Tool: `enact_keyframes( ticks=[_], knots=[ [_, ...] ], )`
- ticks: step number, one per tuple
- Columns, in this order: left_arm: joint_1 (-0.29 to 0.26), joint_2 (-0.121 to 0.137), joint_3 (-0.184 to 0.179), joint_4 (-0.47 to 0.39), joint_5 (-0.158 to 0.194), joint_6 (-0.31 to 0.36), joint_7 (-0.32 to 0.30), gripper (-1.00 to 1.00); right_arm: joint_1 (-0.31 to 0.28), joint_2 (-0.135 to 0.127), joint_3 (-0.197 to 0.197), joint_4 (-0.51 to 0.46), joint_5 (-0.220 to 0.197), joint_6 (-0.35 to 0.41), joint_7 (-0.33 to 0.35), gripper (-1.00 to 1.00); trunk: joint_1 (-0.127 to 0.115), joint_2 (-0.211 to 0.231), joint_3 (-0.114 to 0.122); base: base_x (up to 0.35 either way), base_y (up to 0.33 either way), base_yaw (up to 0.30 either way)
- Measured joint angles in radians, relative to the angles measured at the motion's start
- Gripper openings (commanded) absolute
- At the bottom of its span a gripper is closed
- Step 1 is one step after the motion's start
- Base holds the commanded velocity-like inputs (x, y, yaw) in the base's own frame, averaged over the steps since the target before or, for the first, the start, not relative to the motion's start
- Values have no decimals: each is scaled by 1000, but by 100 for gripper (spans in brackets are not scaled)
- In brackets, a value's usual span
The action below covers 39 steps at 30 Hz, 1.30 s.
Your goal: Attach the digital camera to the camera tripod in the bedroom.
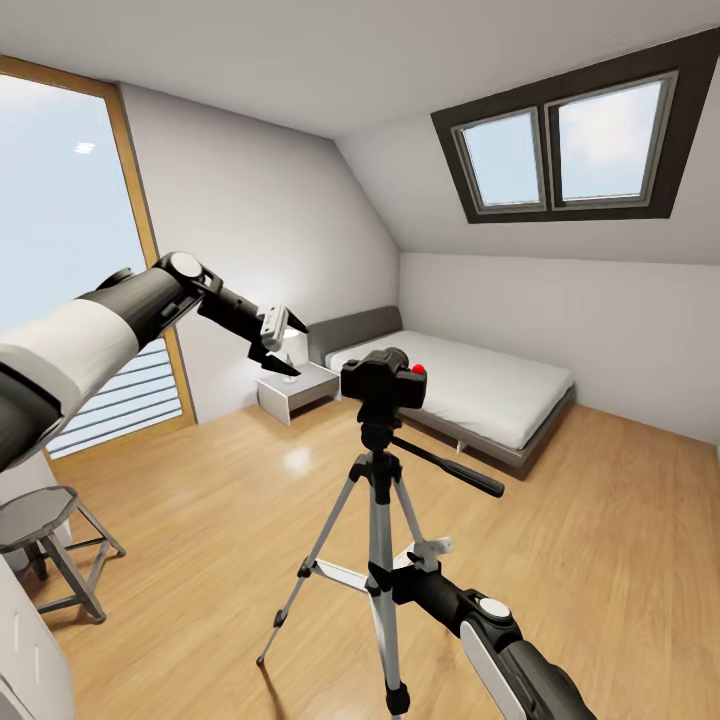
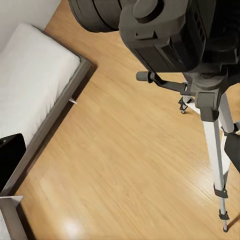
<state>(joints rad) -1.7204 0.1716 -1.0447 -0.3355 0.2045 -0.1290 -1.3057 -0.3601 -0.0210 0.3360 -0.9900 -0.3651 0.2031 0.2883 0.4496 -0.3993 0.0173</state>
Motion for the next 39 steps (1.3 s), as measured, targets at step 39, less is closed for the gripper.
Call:
enact_keyframes(
  ticks=[39],
  knots=[
    [594,134,982,-81,16,277,163,100,201,-195,-11,-169,5,-44,4,100,0,0,0,0,0,0]
  ],
)
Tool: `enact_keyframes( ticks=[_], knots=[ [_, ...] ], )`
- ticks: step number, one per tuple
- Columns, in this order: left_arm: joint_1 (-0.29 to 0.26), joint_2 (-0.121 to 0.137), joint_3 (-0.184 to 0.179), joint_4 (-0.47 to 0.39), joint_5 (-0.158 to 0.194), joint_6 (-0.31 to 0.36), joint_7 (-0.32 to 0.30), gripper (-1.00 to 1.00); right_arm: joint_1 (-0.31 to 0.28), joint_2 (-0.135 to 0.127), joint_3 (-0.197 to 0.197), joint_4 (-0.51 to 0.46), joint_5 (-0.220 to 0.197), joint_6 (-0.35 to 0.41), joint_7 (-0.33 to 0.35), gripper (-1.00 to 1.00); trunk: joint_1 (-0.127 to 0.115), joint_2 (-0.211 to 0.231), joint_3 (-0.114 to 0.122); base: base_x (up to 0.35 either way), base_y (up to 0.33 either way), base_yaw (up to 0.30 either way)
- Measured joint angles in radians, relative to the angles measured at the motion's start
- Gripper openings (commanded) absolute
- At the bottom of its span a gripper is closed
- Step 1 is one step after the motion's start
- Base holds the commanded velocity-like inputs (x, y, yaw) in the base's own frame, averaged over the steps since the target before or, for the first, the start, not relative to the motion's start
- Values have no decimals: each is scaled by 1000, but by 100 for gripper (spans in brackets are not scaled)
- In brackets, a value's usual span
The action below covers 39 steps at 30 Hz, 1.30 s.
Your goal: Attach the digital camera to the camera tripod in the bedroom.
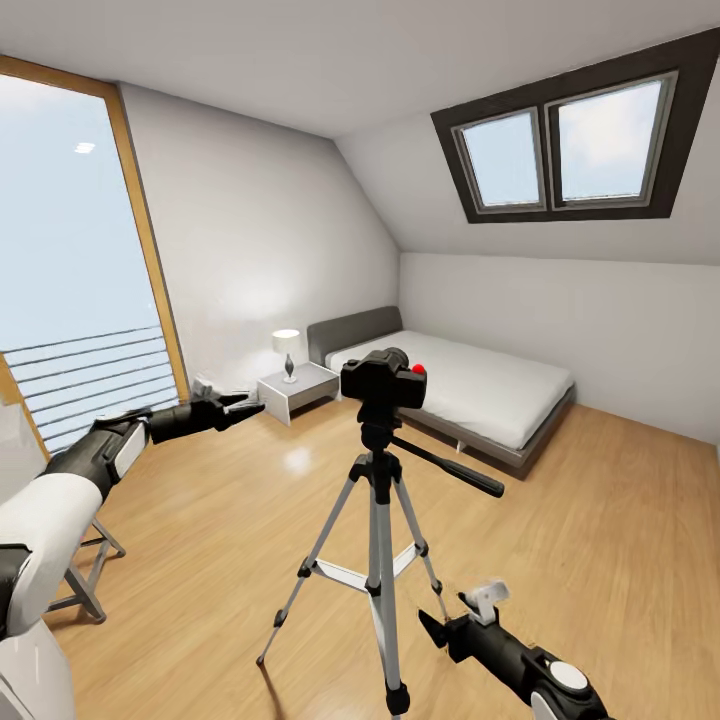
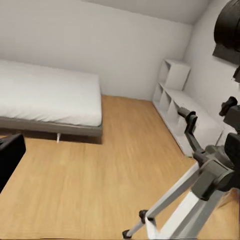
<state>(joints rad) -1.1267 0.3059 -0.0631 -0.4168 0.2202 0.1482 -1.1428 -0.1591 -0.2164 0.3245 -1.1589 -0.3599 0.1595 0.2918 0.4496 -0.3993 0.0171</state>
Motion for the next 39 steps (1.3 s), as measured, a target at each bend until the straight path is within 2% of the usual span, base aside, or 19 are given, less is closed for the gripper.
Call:
enact_keyframes(
  ticks=[4,5,7,9,13,14,16,17,19,21,23,27,28,32,35,36,39],
  knots=[
    [72,4,65,-15,6,5,14,100,48,-48,-1,-40,-1,-1,0,100,0,0,0,0,0,0],
    [103,6,97,-26,9,12,17,100,69,-65,-1,-51,-1,0,-1,100,0,0,0,0,0,0],
    [150,6,137,-53,6,45,20,100,93,-81,-2,-60,-2,0,-2,100,0,0,0,0,0,0],
    [183,4,154,-67,3,78,24,100,107,-90,-3,-63,-3,2,-2,100,0,0,0,0,0,0],
    [222,0,168,-80,1,119,47,100,120,-105,-5,-66,-4,5,-3,100,0,0,0,0,0,0],
    [262,-5,173,-89,1,161,101,100,128,-119,-6,-68,-4,6,-5,100,0,0,0,0,0,0],
    [287,-7,174,-91,1,191,127,100,130,-123,-9,-65,-4,9,-6,100,0,0,0,0,0,0],
    [336,-23,174,-95,-5,281,197,100,131,-123,-49,-60,-4,11,-6,100,0,0,0,0,0,0],
    [362,-29,175,-96,-3,308,242,100,131,-121,-66,-57,-3,13,-6,100,0,0,0,0,0,0],
    [379,-33,176,-96,2,323,289,100,131,-121,-75,-53,-3,14,-6,100,0,0,0,0,0,0],
    [411,-39,179,-97,6,338,366,100,132,-122,-85,-44,-3,14,-5,100,0,0,0,0,0,0],
    [435,-42,182,-97,9,345,434,100,132,-121,-92,-3,-4,12,-4,100,0,0,0,0,0,0],
    [457,-46,182,-96,8,347,507,100,129,-120,-97,35,-4,10,-4,100,0,0,0,0,0,0],
    [486,-55,183,-93,9,348,599,100,126,-118,-94,73,-3,11,-5,100,0,0,0,0,0,0],
    [518,-58,183,-91,10,348,651,100,125,-117,-90,105,-2,11,-10,100,0,0,0,0,0,0],
    [563,-60,184,-88,9,347,684,100,125,-114,-87,166,-1,11,-21,100,0,0,0,0,0,0],
    [614,-59,185,-85,10,345,698,100,124,-112,-83,246,-2,12,-38,100,0,0,0,0,0,0]
  ],
)
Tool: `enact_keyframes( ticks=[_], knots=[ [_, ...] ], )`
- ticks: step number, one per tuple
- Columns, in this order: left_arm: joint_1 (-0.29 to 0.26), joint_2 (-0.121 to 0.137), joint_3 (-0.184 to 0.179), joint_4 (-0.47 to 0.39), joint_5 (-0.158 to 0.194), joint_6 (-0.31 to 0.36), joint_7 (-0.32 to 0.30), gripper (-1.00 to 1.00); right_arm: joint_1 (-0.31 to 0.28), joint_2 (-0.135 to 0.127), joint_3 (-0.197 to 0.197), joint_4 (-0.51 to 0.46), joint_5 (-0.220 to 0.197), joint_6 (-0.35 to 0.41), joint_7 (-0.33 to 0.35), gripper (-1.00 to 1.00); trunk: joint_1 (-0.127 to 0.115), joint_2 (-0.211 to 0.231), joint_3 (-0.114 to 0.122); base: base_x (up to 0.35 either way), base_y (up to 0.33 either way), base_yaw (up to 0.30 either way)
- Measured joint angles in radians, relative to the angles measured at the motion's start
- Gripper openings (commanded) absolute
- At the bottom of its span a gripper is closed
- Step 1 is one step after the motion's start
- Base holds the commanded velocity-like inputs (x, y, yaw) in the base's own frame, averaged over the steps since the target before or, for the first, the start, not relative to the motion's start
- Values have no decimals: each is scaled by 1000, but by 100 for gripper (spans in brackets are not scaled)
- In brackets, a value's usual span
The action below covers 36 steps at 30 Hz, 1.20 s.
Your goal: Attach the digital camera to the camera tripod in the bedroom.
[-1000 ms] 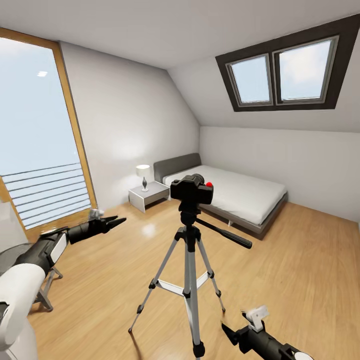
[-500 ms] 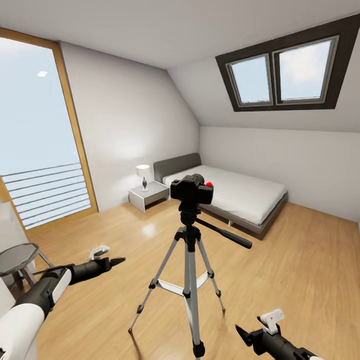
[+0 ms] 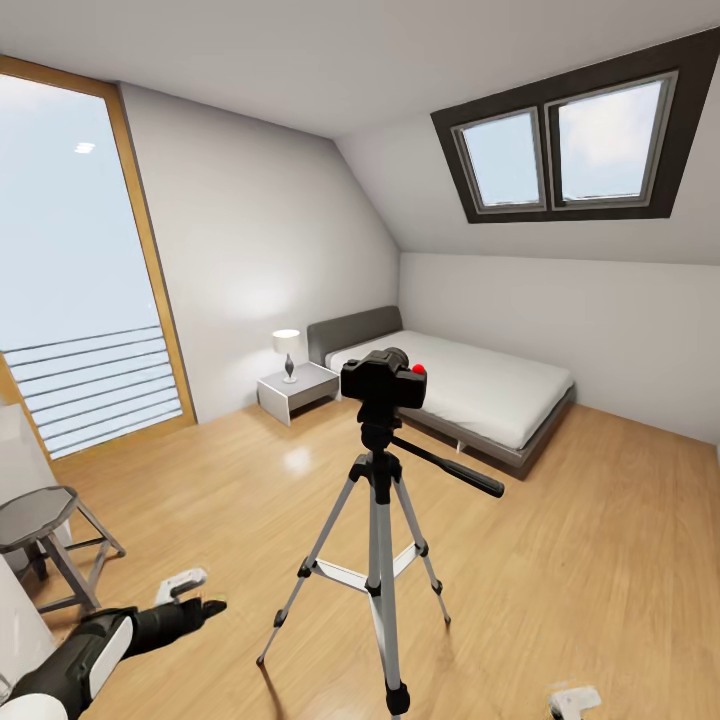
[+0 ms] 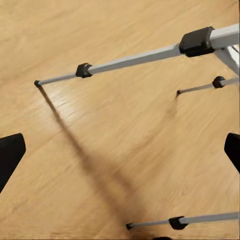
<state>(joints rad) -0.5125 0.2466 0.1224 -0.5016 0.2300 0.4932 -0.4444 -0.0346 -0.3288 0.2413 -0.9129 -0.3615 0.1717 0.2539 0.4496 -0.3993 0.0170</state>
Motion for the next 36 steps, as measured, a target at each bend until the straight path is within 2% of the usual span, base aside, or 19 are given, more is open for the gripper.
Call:
enact_keyframes(
  ticks=[3,7,10,12,13,18,19,20,25,26,28,33,36],
  knots=[
    [50,1,19,2,0,-2,7,100,-1,5,2,106,0,-2,-28,100,0,0,0,0,0,0],
    [111,0,82,21,0,-4,13,100,-2,33,2,238,4,-6,-58,100,0,0,0,0,0,0],
    [151,-1,115,70,0,-6,16,100,-2,55,1,335,15,-8,-69,100,0,0,0,0,0,0],
    [170,-3,126,120,0,-11,17,100,-2,65,2,403,25,-14,-75,100,0,0,0,0,0,0],
    [170,-3,127,121,2,-11,17,100,-3,66,2,404,25,-14,-75,100,0,0,0,0,0,0],
    [197,-7,143,295,-11,-60,16,100,-2,84,-3,569,45,-80,-83,100,0,0,0,0,0,0],
    [213,-10,144,366,-15,-86,16,100,-2,88,-3,623,52,-113,-84,100,0,0,0,0,0,0],
    [226,-12,145,400,-15,-98,16,100,-2,91,-4,647,54,-127,-85,100,0,0,0,0,0,0],
    [322,-43,148,474,-16,-131,17,100,-1,124,-6,720,58,-161,-85,100,0,0,0,0,0,0],
    [357,-59,148,486,-16,-137,17,100,-1,140,-5,733,58,-167,-86,100,0,0,0,0,0,0],
    [389,-78,150,494,-15,-140,17,100,-1,159,-6,741,59,-171,-86,100,0,0,0,0,0,0],
    [426,-114,152,501,-15,-144,17,100,-2,209,-8,750,60,-176,-87,100,0,0,0,0,0,0],
    [432,-122,153,501,-14,-145,17,100,-2,222,-9,752,60,-177,-87,100,0,0,0,0,0,0]
  ],
)
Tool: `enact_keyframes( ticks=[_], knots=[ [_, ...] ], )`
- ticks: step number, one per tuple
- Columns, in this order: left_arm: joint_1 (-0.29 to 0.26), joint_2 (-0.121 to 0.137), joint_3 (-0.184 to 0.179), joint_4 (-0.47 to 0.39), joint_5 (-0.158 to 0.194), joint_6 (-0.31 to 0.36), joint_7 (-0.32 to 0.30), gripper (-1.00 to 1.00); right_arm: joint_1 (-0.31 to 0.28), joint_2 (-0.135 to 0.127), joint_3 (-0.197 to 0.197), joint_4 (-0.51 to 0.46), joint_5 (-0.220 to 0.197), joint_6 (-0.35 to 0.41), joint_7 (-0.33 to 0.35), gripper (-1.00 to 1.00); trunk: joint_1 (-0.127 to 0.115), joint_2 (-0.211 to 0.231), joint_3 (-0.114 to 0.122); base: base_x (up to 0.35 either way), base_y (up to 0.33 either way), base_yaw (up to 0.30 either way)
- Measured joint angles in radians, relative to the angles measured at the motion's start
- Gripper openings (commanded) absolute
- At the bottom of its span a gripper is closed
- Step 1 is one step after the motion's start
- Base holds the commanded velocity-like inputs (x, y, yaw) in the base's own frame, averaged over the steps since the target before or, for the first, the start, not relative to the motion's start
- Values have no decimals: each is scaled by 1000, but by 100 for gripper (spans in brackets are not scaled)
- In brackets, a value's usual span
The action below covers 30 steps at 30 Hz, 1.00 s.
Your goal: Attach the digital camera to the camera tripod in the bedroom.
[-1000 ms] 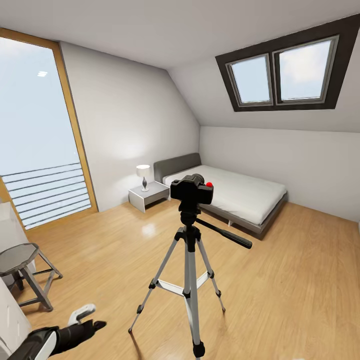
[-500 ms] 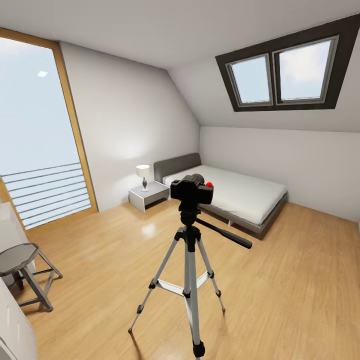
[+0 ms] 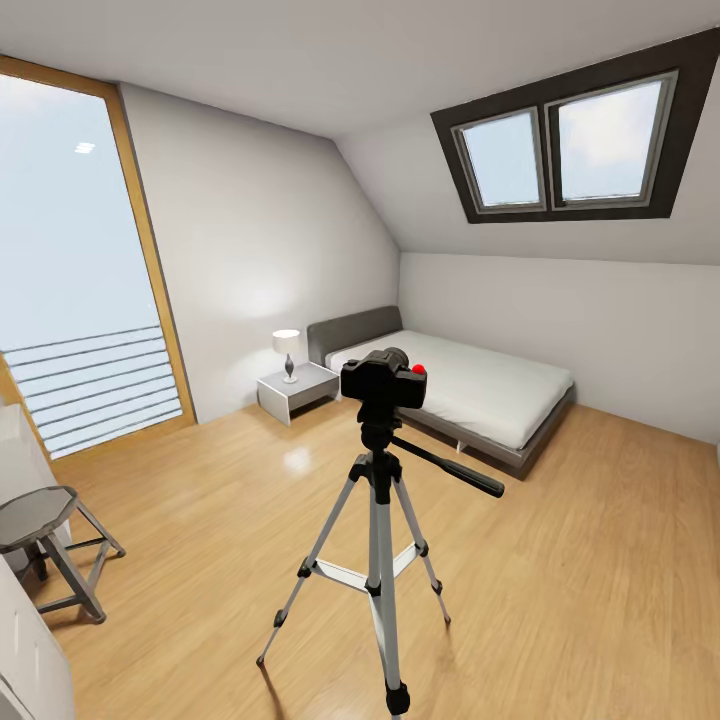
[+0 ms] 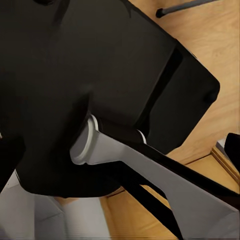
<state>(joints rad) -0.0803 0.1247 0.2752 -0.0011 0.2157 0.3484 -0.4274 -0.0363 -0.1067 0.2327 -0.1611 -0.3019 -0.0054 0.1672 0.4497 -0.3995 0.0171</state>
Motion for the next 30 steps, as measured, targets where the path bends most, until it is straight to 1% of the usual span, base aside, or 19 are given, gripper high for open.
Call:
enact_keyframes(
  ticks=[3,7,30],
  knots=[
    [7,-7,0,-1,-1,-1,0,100,0,13,-1,2,0,-1,0,100,0,0,0,0,0,0],
    [10,-9,0,-1,-3,-1,0,100,1,18,0,3,0,-1,0,100,0,0,0,0,0,0],
    [12,-12,1,-2,-4,-2,0,100,0,21,1,4,-1,-2,0,100,0,0,0,0,0,0]
  ],
)
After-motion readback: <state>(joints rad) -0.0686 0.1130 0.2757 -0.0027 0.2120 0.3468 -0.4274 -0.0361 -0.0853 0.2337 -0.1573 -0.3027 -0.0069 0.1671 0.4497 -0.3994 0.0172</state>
